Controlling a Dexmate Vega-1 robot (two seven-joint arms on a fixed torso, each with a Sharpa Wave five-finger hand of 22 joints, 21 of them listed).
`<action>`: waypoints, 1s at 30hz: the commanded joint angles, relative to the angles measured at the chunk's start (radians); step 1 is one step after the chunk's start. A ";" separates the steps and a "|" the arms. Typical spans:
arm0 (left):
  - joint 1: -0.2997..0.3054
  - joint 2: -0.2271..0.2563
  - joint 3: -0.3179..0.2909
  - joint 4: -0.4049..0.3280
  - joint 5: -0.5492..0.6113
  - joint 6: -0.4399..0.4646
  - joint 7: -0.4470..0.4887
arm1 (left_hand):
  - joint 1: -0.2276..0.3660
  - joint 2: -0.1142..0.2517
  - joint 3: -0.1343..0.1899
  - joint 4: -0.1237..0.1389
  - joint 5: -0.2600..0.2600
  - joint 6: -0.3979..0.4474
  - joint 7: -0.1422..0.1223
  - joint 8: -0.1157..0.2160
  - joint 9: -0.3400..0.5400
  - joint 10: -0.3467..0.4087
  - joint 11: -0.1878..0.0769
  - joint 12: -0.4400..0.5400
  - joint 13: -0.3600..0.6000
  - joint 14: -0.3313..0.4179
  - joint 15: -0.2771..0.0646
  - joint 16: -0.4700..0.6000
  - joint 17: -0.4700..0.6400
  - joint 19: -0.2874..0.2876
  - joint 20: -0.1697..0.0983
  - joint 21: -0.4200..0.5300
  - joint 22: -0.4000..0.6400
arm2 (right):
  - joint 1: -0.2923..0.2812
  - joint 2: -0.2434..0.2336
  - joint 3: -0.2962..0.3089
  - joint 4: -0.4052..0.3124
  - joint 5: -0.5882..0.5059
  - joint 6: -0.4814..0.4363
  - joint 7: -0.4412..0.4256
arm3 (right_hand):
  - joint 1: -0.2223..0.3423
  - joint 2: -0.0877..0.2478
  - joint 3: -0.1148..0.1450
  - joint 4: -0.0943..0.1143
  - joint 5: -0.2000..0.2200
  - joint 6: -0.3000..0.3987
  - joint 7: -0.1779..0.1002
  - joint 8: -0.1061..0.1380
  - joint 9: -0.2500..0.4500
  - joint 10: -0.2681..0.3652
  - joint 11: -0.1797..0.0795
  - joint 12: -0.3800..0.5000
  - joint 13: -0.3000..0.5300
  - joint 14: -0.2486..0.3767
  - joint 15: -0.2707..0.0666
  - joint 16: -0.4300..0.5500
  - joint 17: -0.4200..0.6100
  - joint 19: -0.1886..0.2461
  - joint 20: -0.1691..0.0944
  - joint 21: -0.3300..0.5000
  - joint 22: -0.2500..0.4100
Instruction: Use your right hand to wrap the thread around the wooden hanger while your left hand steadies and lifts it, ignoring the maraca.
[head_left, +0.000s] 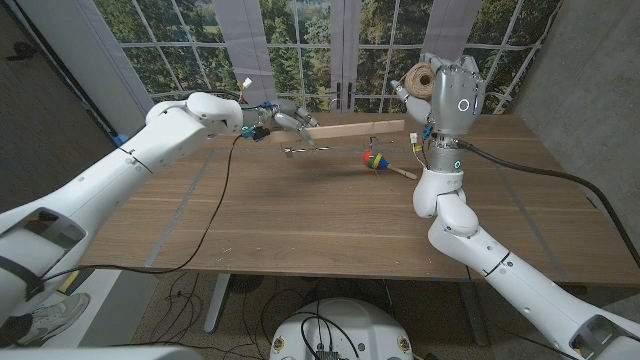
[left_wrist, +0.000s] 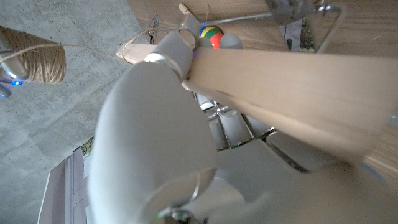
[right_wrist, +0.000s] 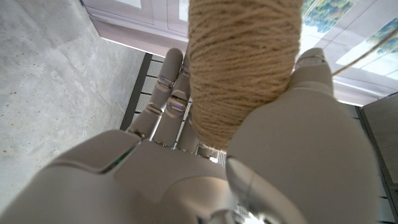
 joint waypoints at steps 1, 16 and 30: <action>0.044 -0.022 -0.044 0.006 -0.056 -0.055 0.069 | 0.000 0.158 0.153 0.149 -0.002 0.012 -0.001 0.008 0.005 0.005 -0.003 0.002 0.000 0.230 -0.173 0.001 0.002 0.007 -0.108 -0.003 0.003 | -0.083 0.016 0.002 -0.025 0.001 -0.084 0.047 | 0.346 0.338 -0.001 0.001 0.004 0.065 -0.061 0.006 0.001 0.010 -0.005 -0.005 0.003 0.114 -0.125 -0.001 0.002 -0.004 -0.141 0.005 -0.001; 0.055 -0.032 -0.053 0.010 -0.083 -0.079 0.097 | -0.002 0.158 0.154 0.150 -0.002 0.013 0.000 0.007 0.004 0.005 -0.008 0.003 0.002 0.232 -0.172 0.000 0.004 0.008 -0.108 -0.004 0.003 | -0.089 0.043 -0.013 0.025 0.088 -0.093 0.076 | 0.352 0.338 -0.005 0.004 0.004 0.066 -0.060 0.006 0.001 0.012 -0.005 -0.008 0.005 0.116 -0.125 -0.004 0.005 -0.005 -0.140 0.007 -0.001; 0.045 -0.042 -0.048 0.021 -0.100 -0.071 0.102 | -0.005 0.158 0.154 0.151 -0.001 0.014 -0.001 0.007 0.006 0.006 -0.002 0.004 0.002 0.232 -0.172 -0.001 0.005 0.009 -0.108 -0.005 0.002 | -0.104 0.062 -0.013 0.067 0.181 -0.087 0.062 | 0.355 0.339 -0.007 0.005 0.004 0.067 -0.059 0.006 0.001 0.014 0.002 -0.008 0.007 0.118 -0.125 -0.005 0.007 -0.005 -0.139 0.009 -0.001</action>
